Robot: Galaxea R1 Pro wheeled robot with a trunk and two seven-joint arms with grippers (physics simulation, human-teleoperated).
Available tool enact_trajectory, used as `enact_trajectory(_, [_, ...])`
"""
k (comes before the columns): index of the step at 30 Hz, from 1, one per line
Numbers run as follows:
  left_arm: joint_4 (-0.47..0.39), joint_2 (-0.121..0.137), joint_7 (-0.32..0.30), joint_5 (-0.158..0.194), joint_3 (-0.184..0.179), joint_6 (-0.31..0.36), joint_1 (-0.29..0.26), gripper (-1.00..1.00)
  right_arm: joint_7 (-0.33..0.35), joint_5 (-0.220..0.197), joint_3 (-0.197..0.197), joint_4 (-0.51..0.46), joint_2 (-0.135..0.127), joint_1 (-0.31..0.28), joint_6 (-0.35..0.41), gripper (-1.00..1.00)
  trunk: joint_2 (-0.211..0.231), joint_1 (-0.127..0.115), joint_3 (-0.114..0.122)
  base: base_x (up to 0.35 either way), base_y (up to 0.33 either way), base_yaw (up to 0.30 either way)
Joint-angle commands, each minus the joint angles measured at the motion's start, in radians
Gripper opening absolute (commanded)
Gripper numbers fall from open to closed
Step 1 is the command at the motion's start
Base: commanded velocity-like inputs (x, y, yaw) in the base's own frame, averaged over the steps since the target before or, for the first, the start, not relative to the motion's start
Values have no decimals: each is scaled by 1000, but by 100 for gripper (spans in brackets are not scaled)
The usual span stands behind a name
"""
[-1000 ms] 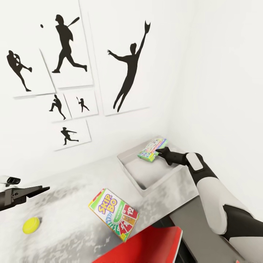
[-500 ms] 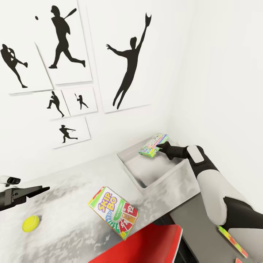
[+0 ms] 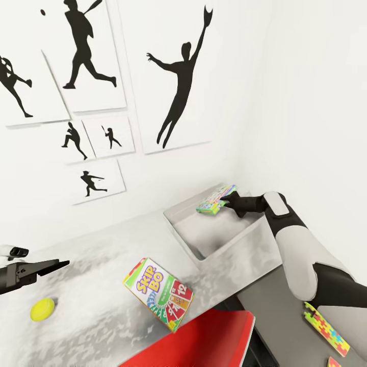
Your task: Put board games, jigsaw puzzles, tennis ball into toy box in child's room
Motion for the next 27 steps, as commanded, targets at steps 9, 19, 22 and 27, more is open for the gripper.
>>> enact_trajectory(9, [6, 0, -4, 0, 0, 11, -1, 100, -117, -93, -5, -1, 1, -2, 2, -100, -2, 1, -17, 0, 0, 0])
enact_trajectory(19, [7, 0, -5, 1, 0, 12, -1, 100, -168, -132, -5, -2, 1, -19, 2, -100, -2, 1, -33, 0, 0, 0])
enact_trajectory(22, [7, 0, -5, 1, 0, 12, -1, 100, -198, -136, -5, -2, -4, -20, 0, -100, -2, 1, -38, 0, 0, 0])
enact_trajectory(27, [7, 0, -5, 2, 0, 12, -1, 100, -242, -152, -5, -1, -7, -32, -6, -100, -2, 1, -46, 0, 0, 0])
